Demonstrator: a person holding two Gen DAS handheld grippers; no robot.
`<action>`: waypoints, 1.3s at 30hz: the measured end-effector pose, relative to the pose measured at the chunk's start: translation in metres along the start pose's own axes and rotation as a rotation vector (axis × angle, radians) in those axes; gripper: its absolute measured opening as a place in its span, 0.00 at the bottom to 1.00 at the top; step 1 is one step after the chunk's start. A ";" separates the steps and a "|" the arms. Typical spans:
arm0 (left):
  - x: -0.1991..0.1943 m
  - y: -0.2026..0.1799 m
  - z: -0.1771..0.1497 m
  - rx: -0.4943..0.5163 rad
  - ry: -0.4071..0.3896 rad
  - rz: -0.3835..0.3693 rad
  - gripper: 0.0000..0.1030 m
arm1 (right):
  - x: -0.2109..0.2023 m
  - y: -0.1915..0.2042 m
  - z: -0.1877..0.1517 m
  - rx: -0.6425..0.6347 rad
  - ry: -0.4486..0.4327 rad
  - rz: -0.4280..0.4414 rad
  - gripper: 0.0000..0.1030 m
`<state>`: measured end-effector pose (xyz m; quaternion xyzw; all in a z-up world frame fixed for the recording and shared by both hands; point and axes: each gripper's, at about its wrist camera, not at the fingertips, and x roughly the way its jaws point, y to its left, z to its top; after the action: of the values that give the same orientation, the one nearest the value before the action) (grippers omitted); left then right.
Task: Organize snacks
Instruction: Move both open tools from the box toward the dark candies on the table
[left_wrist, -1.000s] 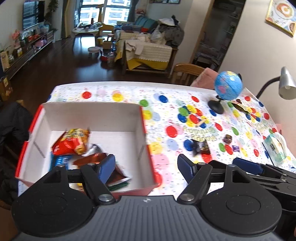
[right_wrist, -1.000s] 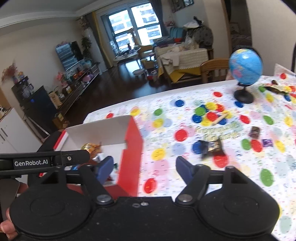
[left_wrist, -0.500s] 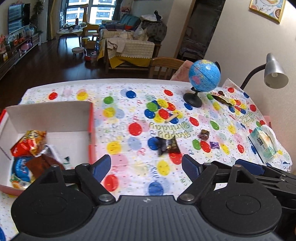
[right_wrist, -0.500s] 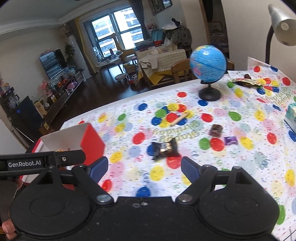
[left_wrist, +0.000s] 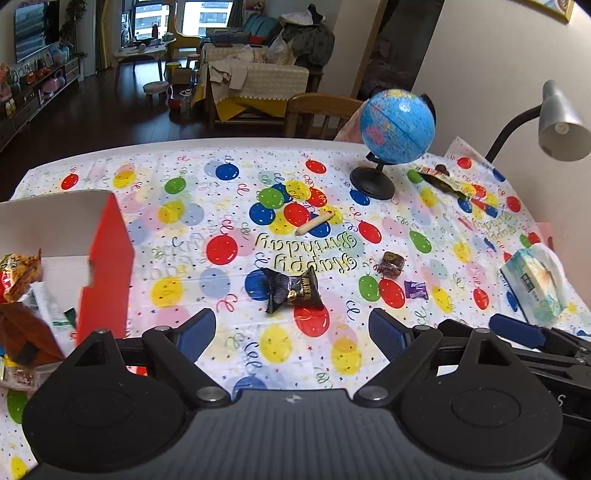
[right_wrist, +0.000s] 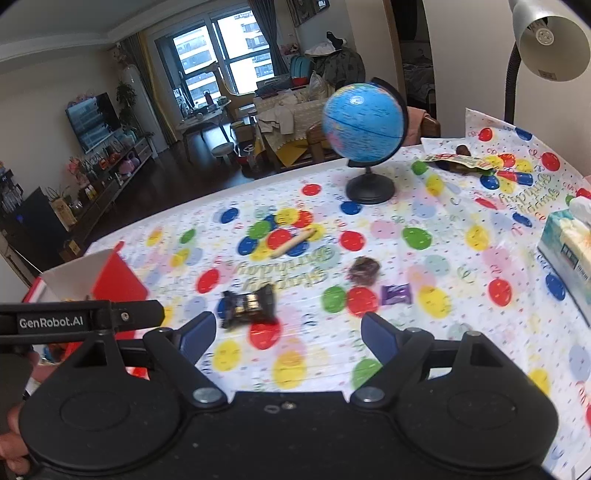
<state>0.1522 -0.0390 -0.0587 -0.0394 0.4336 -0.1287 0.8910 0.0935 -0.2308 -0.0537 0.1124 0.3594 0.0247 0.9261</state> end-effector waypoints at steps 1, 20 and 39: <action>0.005 -0.004 0.001 0.001 0.004 0.008 0.88 | 0.003 -0.005 0.001 -0.003 0.002 -0.004 0.83; 0.101 -0.030 0.027 0.002 0.106 0.129 0.88 | 0.102 -0.066 0.036 -0.105 0.067 -0.087 0.81; 0.174 -0.018 0.027 -0.029 0.247 0.151 0.88 | 0.191 -0.071 0.042 -0.296 0.176 -0.066 0.65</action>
<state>0.2725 -0.1032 -0.1711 -0.0033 0.5434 -0.0589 0.8374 0.2602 -0.2834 -0.1655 -0.0397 0.4351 0.0569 0.8977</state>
